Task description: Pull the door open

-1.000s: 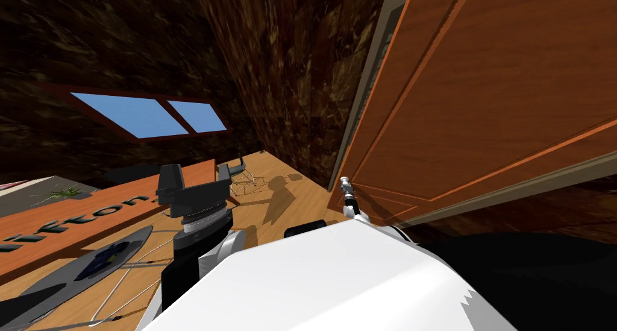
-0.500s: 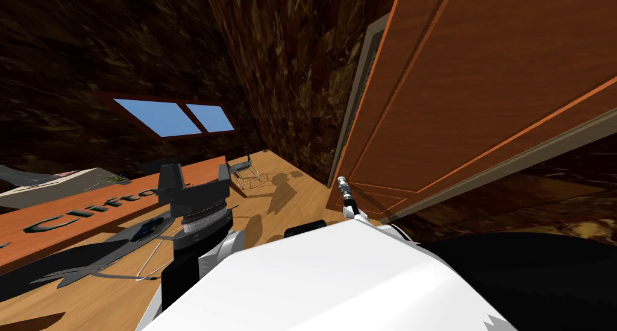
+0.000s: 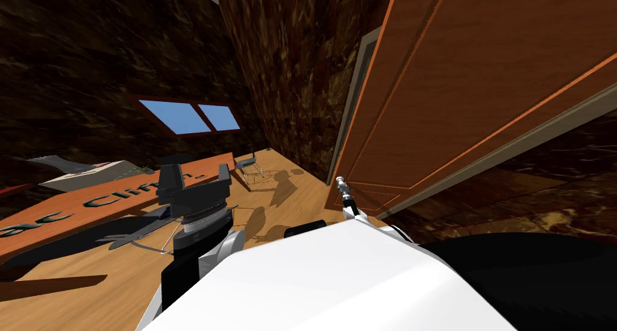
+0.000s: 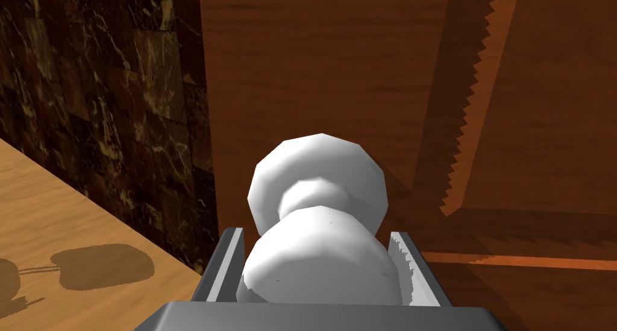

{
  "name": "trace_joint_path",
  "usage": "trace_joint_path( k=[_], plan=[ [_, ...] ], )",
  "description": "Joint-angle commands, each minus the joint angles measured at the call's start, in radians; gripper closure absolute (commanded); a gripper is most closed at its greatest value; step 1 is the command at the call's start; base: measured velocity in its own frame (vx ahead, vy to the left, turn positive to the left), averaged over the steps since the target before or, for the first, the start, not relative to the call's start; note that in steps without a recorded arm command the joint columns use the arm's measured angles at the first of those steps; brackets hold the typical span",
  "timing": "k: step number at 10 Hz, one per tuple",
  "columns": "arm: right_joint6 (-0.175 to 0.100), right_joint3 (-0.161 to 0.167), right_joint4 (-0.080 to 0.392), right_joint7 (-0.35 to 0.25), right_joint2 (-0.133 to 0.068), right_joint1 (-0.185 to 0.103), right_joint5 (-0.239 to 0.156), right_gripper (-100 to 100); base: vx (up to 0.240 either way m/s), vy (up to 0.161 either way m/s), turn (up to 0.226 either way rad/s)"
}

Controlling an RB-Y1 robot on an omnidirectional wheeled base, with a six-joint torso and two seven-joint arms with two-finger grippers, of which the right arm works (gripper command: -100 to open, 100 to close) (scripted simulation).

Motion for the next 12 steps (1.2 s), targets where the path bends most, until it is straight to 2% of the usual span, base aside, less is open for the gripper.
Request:
trace_joint_path(
  k=[1,6,8,12],
  plan=[
    [-0.007,0.017,-0.003,-0.019,-0.008,0.008,0.011,100,-0.229,-0.005,0.096],
    [-0.026,0.074,-0.016,-0.081,-0.036,0.026,0.049,100,-0.227,-0.015,0.07],
    [-0.026,0.075,-0.012,-0.082,-0.039,0.023,0.05,100,-0.155,-0.025,0.043],
    [-0.075,0.142,-0.029,-0.165,-0.084,0.065,0.098,100,-0.182,-0.036,0.045]
  ],
)
